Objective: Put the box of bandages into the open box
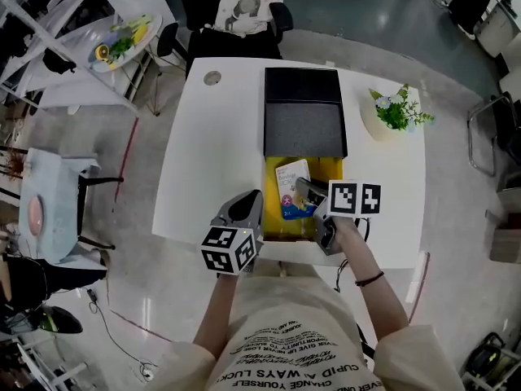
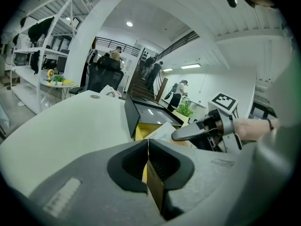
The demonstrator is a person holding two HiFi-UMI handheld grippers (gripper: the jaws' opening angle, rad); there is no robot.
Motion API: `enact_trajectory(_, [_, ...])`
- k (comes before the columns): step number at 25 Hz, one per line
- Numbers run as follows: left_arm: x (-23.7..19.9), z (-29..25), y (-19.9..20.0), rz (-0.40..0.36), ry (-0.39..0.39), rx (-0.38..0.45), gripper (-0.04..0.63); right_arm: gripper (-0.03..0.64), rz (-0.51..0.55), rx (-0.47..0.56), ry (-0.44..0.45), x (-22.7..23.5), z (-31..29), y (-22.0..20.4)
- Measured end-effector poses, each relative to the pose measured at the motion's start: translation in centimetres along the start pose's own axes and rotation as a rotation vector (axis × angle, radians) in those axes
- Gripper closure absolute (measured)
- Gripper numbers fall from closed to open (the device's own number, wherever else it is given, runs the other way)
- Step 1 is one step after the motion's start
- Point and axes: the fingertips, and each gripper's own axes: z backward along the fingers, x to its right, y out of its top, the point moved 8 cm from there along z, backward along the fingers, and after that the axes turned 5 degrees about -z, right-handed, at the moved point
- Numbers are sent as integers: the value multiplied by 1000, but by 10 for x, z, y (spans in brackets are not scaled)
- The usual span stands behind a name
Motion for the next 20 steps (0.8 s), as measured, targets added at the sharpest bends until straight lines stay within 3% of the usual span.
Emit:
enact_trajectory(8, [2,-11,2,-20,-54,-19,572,520,-12,-8,-58,7,-1,-3])
enact_trajectory(20, [7,-19,5,-33,-91,-31,572,479,147,-46,-194,9,-7,-5])
